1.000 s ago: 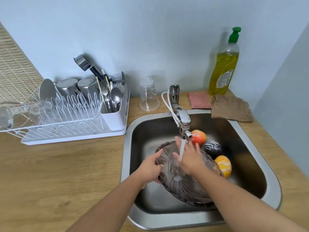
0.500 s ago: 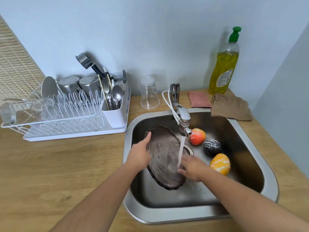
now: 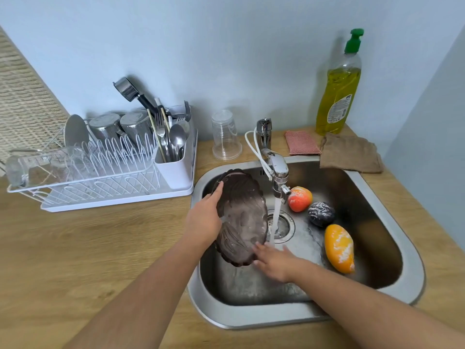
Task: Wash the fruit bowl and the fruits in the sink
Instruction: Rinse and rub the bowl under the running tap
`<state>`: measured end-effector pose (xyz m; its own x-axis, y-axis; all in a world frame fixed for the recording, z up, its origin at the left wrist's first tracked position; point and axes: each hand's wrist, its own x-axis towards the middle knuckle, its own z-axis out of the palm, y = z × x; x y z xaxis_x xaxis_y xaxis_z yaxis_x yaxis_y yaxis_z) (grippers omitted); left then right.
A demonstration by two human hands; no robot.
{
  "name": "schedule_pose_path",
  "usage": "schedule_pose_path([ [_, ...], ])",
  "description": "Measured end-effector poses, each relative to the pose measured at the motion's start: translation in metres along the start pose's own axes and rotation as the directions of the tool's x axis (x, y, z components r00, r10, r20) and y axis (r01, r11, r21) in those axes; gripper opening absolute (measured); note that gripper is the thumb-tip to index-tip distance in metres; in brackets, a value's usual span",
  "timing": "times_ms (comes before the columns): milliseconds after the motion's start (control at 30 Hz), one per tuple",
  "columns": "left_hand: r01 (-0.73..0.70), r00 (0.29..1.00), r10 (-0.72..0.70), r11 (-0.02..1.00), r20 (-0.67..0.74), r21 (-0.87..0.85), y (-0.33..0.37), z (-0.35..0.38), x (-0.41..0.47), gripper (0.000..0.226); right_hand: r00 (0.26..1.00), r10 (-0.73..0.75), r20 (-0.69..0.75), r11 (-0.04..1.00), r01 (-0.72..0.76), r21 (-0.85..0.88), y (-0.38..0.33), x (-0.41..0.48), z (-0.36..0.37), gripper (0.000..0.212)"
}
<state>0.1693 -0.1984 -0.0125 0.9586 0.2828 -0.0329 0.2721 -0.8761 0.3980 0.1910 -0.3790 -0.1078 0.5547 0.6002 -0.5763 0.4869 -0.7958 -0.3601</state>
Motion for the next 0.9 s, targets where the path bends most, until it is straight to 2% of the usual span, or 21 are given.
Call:
schedule_pose_path([
  [67, 0.006, 1.000, -0.007, 1.000, -0.007, -0.023, 0.002, -0.002, -0.001, 0.078, 0.999, 0.027, -0.027, 0.999, -0.028, -0.046, 0.005, 0.002, -0.004, 0.055],
  [167, 0.022, 1.000, -0.022, 0.996, 0.009, -0.085, 0.005, -0.006, -0.001, 0.076, 0.985, -0.167, -0.041, 0.969, 0.172, 0.179, -0.016, -0.003, -0.001, 0.052],
  [233, 0.040, 0.999, -0.038, 0.993, 0.019, -0.113, 0.005, -0.007, 0.000, 0.075, 0.973, -0.219, -0.069, 0.935, 0.229, 0.272, -0.019, -0.006, 0.002, 0.050],
  [267, 0.051, 0.999, -0.048, 0.990, 0.022, -0.129, 0.004, -0.007, 0.001, 0.075, 0.981, -0.181, -0.076, 0.953, 0.194, 0.231, -0.011, -0.005, 0.001, 0.051],
  [367, 0.089, 0.996, -0.085, 0.979, 0.033, -0.184, 0.003, -0.003, 0.001, 0.075, 0.991, 0.066, -0.118, 0.997, -0.069, -0.024, 0.020, -0.001, -0.007, 0.056],
  [433, 0.104, 0.994, -0.098, 0.972, 0.039, -0.213, 0.005, 0.001, 0.001, 0.073, 0.987, 0.096, -0.128, 0.995, -0.100, -0.024, 0.019, 0.000, -0.009, 0.057],
  [500, 0.099, 0.995, -0.091, 0.969, 0.045, -0.225, 0.008, 0.003, 0.003, 0.073, 0.996, -0.030, -0.090, 0.985, 0.045, 0.169, -0.004, -0.002, -0.005, 0.054],
  [567, 0.097, 0.995, -0.085, 0.968, 0.059, -0.230, 0.007, 0.004, 0.004, 0.074, 0.985, -0.155, -0.074, 0.872, 0.172, 0.458, -0.021, -0.004, 0.003, 0.049],
  [600, 0.098, 0.994, -0.084, 0.969, 0.068, -0.227, 0.007, 0.004, 0.005, 0.075, 0.981, -0.178, -0.071, 0.840, 0.189, 0.508, -0.018, -0.004, 0.005, 0.048],
  [633, 0.099, 0.994, -0.084, 0.970, 0.075, -0.224, 0.006, 0.003, 0.005, 0.076, 0.984, -0.162, -0.069, 0.872, 0.176, 0.456, -0.009, -0.003, 0.004, 0.048],
  [700, 0.102, 0.993, -0.084, 0.965, 0.085, -0.241, 0.006, 0.003, 0.003, 0.077, 0.998, -0.029, -0.064, 0.989, 0.038, 0.139, 0.018, 0.001, 0.001, 0.051],
  [733, 0.104, 0.992, -0.082, 0.959, 0.092, -0.262, 0.007, 0.004, 0.002, 0.078, 0.996, 0.041, -0.077, 0.999, -0.041, -0.004, 0.029, 0.003, -0.001, 0.054],
  [767, 0.107, 0.992, -0.082, 0.954, 0.100, -0.280, 0.007, 0.005, 0.001, 0.079, 0.992, 0.079, -0.094, 0.994, -0.086, -0.070, 0.033, 0.003, -0.003, 0.055],
  [833, 0.114, 0.991, -0.087, 0.950, 0.107, -0.291, 0.009, 0.008, 0.002, 0.079, 0.992, 0.058, -0.111, 0.998, -0.059, -0.003, 0.023, 0.004, -0.003, 0.054],
  [900, 0.112, 0.990, -0.085, 0.957, 0.110, -0.267, 0.009, 0.009, 0.003, 0.079, 0.991, -0.051, -0.122, 0.975, 0.076, 0.210, -0.001, 0.007, 0.001, 0.051],
])
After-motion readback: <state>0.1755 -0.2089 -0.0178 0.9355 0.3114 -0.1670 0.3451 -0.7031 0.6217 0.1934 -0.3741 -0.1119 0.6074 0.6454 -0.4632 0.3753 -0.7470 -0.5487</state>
